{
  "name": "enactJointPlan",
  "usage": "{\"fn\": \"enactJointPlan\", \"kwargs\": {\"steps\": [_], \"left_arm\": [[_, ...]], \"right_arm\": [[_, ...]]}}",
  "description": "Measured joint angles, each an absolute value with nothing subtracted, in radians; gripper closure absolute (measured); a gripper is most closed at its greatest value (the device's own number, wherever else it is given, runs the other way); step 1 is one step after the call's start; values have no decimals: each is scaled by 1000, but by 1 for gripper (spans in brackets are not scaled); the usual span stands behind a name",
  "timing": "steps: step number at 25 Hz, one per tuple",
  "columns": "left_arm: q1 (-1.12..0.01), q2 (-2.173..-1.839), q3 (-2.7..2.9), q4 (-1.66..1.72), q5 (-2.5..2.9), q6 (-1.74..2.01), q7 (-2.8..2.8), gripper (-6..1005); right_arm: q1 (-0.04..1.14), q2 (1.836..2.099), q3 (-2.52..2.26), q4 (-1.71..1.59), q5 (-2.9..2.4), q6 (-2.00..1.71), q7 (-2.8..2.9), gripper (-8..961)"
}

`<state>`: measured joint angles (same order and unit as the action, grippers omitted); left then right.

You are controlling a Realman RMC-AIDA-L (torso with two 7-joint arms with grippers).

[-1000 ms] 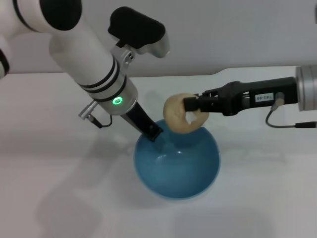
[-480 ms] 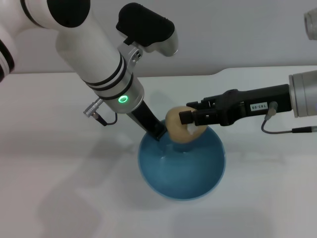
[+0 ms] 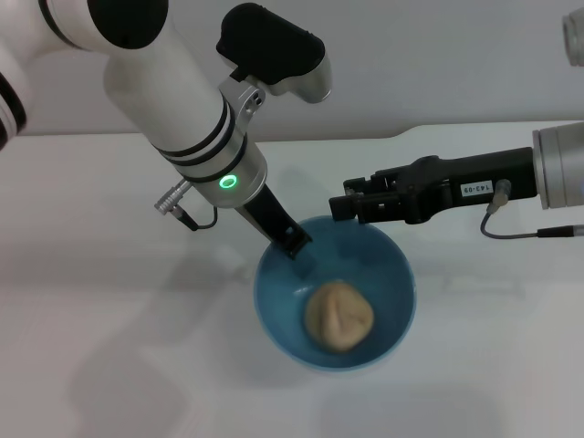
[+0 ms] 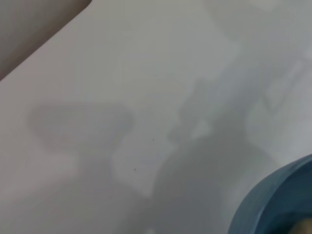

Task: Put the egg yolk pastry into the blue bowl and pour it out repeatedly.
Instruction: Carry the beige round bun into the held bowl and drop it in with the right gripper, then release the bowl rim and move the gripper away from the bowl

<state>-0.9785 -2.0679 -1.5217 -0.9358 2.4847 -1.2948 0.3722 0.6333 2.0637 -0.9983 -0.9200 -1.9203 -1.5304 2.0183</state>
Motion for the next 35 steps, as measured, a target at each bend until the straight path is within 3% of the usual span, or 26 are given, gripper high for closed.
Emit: {"fn": "enactJointPlan", "kwargs": {"steps": [5, 19, 35], "left_arm": [[-980, -2068, -1522, -936, 2485, -1295, 372, 986], [-984, -2074, -1415, -912, 2454, -1308, 368, 986], [-1019, -2074, -1329, -757, 2336, -1156, 368, 983]], "right_arm": [[618, 2063, -974, -950, -1904, -1529, 2027, 495], [411, 2073, -762, -963, -1774, -1325, 2018, 495], [401, 2069, -759, -911, -1770, -1313, 1974, 495]]}}
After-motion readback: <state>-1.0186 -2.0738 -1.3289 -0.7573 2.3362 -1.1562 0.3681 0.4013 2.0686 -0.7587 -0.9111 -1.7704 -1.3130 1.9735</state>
